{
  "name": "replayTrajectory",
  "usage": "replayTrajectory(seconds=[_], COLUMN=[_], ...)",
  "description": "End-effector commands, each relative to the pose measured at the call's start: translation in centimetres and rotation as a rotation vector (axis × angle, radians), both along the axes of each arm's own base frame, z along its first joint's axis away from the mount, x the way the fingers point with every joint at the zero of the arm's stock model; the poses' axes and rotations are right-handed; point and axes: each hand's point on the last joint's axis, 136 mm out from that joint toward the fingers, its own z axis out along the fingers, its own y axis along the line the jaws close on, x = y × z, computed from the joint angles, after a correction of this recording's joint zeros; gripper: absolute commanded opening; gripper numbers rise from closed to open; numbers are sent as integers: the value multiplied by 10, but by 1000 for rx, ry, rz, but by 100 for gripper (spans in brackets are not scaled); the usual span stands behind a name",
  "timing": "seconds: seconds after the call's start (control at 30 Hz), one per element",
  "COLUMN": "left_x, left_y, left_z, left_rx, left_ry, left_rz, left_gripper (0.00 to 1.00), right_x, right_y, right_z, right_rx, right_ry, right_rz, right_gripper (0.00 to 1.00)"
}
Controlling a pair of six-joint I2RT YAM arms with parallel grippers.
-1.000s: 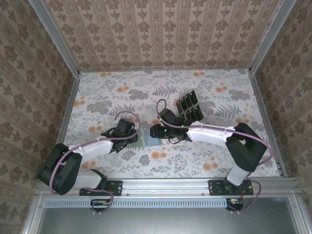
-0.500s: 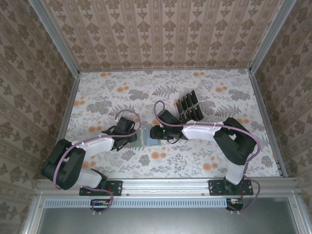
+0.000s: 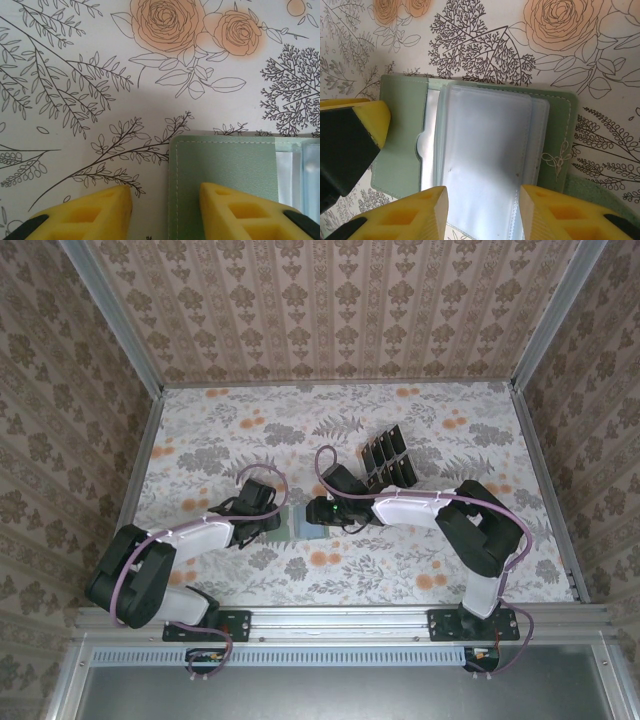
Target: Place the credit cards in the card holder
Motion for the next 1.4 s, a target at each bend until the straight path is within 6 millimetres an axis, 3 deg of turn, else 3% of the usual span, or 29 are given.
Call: replayTrajectory(seconds=[0.0, 0.7, 0.9, 1.37], left_x=[5, 4, 3, 0], left_y=[0, -2, -2, -5], left_z=[-3, -5, -6, -9], left_rx=[1, -13, -17, -40], left_ry=[-2, 3, 5, 12], left_rz=[-9, -12, -13, -15], left_gripper=[43, 43, 43, 42], right_x=[4, 2, -1, 0], right_y=[6, 2, 1, 45], right_z=[18, -24, -34, -21], right_rx=[37, -28, -28, 182], right_ry=[-16, 52, 72, 129], right_rz=[-3, -15, -24, 17], right_gripper=[43, 44, 49, 51])
